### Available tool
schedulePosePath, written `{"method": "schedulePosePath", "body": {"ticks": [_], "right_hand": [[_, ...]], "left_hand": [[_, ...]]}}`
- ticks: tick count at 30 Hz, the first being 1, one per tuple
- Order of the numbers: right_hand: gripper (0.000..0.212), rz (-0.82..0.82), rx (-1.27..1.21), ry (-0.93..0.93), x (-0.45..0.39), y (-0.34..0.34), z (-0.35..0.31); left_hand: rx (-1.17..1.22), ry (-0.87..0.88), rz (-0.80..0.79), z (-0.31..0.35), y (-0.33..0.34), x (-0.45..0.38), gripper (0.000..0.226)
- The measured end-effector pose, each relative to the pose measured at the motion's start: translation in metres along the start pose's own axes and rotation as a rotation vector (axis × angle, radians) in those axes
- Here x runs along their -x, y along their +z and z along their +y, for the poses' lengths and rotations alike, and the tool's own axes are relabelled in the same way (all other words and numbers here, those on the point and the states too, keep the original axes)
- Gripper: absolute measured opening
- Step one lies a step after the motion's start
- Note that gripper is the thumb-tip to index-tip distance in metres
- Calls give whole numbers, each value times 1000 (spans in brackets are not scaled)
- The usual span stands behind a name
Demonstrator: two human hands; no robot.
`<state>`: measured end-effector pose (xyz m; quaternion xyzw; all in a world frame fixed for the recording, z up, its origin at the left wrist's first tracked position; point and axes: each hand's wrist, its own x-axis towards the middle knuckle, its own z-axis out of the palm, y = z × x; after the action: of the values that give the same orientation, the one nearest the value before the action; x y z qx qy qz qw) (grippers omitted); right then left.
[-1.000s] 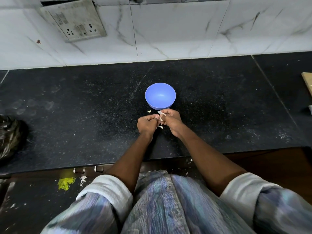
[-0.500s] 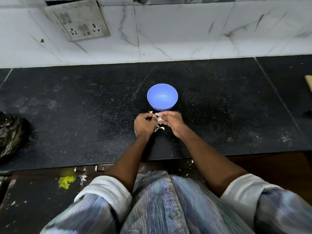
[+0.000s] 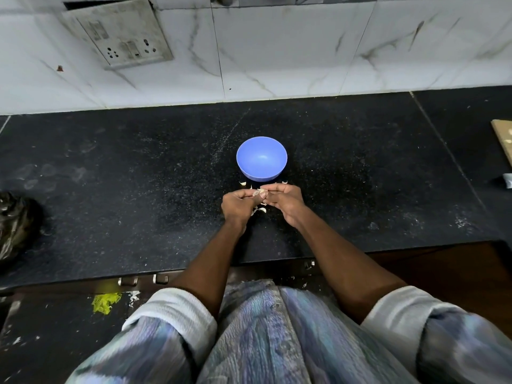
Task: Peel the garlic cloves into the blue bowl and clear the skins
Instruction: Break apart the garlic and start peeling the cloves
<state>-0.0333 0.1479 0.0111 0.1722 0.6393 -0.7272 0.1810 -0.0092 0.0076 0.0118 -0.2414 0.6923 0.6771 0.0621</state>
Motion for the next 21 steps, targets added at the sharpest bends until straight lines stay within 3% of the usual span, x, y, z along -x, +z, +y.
{"method": "schedulePosePath", "body": {"ticks": [5,9,13,21], "right_hand": [[25,27,93,-18,0,1,2],[26,41,112,-19,1,2,1],[31,78,101,-3,-1,0,-2],[26,14,6,19,1,4,-10]], "left_hand": [[49,-137,99,-2,6,-3,9],[4,-127,151,-7,11,-4,9],[75,-129,88,-9,12,-5,8],[-26,-10,76,-4,8,-9,12]]}}
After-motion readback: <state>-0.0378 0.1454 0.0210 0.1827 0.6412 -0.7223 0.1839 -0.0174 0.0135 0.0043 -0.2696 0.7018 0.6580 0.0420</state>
